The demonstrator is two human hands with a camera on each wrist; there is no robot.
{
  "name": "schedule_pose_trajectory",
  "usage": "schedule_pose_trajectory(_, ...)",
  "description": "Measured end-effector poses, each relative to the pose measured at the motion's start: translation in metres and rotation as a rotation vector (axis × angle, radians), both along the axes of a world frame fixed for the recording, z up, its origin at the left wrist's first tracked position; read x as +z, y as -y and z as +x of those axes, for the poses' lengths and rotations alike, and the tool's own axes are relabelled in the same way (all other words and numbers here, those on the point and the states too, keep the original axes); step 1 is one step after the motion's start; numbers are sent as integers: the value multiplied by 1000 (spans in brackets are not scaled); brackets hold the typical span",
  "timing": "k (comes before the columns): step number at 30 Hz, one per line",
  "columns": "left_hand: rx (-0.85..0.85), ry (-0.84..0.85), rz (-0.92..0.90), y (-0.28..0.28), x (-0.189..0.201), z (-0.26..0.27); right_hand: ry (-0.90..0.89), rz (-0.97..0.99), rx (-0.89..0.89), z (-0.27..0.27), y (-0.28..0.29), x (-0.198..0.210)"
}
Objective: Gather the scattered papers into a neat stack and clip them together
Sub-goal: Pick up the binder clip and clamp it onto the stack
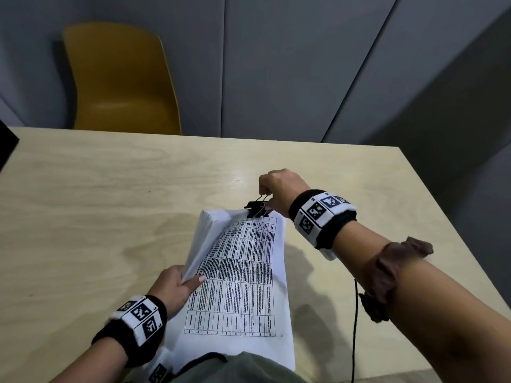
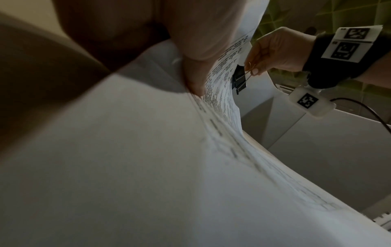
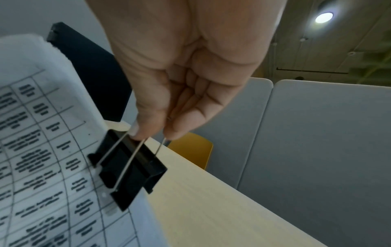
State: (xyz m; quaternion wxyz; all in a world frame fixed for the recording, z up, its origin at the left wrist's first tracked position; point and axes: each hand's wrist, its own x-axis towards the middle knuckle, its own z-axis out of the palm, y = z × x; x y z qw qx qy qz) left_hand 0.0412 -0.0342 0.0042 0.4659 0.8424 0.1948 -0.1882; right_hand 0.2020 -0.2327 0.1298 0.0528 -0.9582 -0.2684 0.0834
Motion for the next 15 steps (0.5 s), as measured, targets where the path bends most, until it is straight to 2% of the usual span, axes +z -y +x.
schedule_pose_trajectory(5, 7, 16, 14, 0, 3, -1, -60, 23, 96, 4, -16, 7)
schedule_pose_trajectory(10, 2, 23, -3, 0, 6, -4, -377, 156, 25, 8, -12, 9)
schedule_pose_trajectory(15, -25, 13, -40, -3, 5, -5, -483, 87, 20, -10, -11, -7)
